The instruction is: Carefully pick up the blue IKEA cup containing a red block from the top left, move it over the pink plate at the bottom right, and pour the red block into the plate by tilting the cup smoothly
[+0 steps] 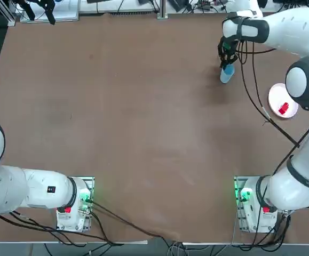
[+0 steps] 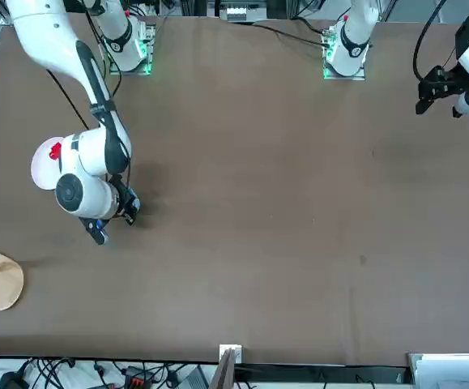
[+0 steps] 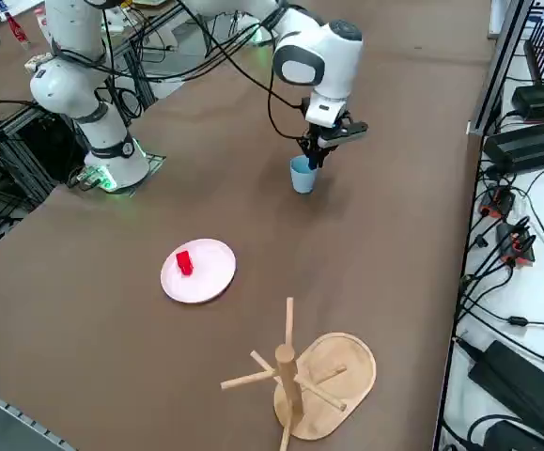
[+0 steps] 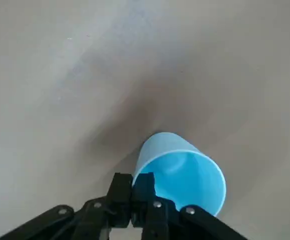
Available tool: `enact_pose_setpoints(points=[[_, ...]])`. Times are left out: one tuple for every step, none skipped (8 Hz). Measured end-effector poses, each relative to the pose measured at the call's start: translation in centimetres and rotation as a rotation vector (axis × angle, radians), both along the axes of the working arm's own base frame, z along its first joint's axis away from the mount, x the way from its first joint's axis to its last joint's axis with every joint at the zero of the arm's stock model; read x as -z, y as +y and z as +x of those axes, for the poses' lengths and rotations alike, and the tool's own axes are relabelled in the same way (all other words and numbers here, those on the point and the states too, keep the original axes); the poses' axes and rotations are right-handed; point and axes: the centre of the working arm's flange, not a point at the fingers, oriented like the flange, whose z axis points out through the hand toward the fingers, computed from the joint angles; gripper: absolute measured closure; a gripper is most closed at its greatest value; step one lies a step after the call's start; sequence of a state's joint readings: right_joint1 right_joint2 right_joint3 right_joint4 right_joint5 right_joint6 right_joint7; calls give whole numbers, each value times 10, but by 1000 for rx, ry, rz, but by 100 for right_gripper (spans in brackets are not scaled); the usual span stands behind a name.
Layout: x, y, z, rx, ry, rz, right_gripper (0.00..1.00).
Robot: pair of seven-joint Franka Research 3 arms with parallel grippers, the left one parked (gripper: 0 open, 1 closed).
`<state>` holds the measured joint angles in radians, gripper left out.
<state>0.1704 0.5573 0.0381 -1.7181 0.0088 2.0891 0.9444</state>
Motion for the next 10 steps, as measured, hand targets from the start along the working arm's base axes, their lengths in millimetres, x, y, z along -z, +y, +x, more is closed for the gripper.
enact_pose_setpoints(points=[[0,0,0,-3,1,-5,98],[0,0,1,-3,2,-6,97],[1,-1,1,-4,2,-9,81],[2,-2,2,-4,3,-12,75],[3,-3,4,-3,3,-13,69],[2,-2,5,-3,2,-14,59],[-1,-2,6,-4,3,-15,58],[-7,-2,9,-4,6,-17,56],[-18,-3,14,-3,7,-19,56],[-31,-3,20,-3,4,-20,53]])
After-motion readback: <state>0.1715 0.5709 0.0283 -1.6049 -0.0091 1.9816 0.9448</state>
